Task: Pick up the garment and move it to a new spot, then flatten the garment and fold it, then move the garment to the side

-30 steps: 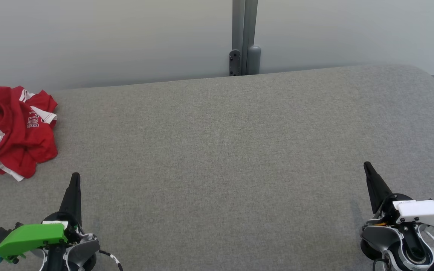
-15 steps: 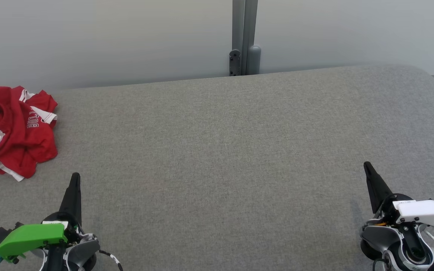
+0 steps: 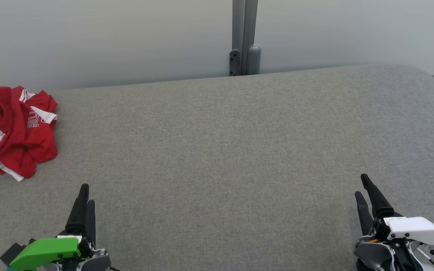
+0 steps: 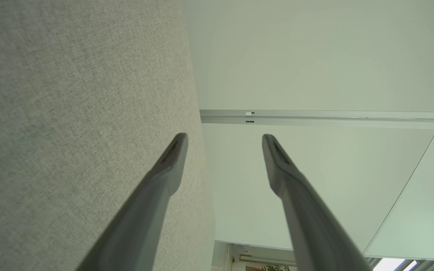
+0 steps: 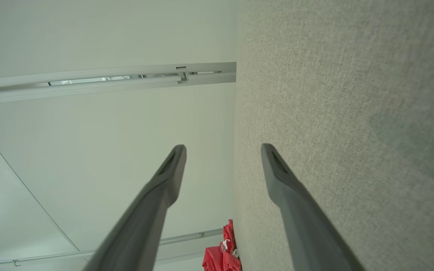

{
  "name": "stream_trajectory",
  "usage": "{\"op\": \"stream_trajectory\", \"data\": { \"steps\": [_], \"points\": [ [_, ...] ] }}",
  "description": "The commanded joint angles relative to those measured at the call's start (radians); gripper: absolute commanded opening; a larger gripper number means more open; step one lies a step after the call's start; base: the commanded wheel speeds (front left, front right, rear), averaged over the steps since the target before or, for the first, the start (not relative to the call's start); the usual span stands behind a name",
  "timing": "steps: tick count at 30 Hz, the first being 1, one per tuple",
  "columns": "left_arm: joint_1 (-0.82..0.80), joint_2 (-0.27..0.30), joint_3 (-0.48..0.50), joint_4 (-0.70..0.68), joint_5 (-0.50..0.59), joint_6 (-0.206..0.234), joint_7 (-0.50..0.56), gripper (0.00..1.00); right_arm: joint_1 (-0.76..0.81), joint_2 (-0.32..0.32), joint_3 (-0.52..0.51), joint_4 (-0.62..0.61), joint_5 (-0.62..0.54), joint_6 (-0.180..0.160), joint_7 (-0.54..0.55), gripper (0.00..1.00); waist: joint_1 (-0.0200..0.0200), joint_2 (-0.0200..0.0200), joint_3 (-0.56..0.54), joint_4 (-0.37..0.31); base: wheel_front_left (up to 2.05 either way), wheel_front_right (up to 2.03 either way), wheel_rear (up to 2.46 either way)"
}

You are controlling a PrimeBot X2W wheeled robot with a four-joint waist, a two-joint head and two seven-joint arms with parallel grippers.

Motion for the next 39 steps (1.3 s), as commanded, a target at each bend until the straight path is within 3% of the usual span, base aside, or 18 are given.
{"op": "stream_trajectory", "data": {
  "steps": [1,11,26,39],
  "points": [
    [-0.013,0.004,-0.01,-0.026,0.019,0.004,-0.012,1.0,-0.012,-0.006,0.005,-0.022,-0.012,0.0,-0.014,1.0,0.0,0.0,0.0,0.0,0.0,0.0,0.0],
    [-0.011,0.005,-0.039,-0.076,0.13,0.029,-0.058,1.0,-0.007,-0.008,0.007,-0.065,-0.133,0.0,-0.059,1.0,0.0,0.0,0.0,0.001,0.0,0.0,0.0],
    [-0.01,0.007,-0.095,-0.155,0.443,0.083,-0.118,1.0,0.007,-0.01,0.026,-0.16,-0.443,0.001,-0.119,1.0,0.0,0.0,0.001,0.001,0.0,0.0,0.0],
    [0.009,0.009,-0.133,-0.177,0.688,0.103,-0.163,1.0,0.019,-0.013,0.07,-0.201,-0.701,0.001,-0.163,1.0,0.0,0.0,-0.002,-0.001,0.0,0.0,0.0]
  ]
}}
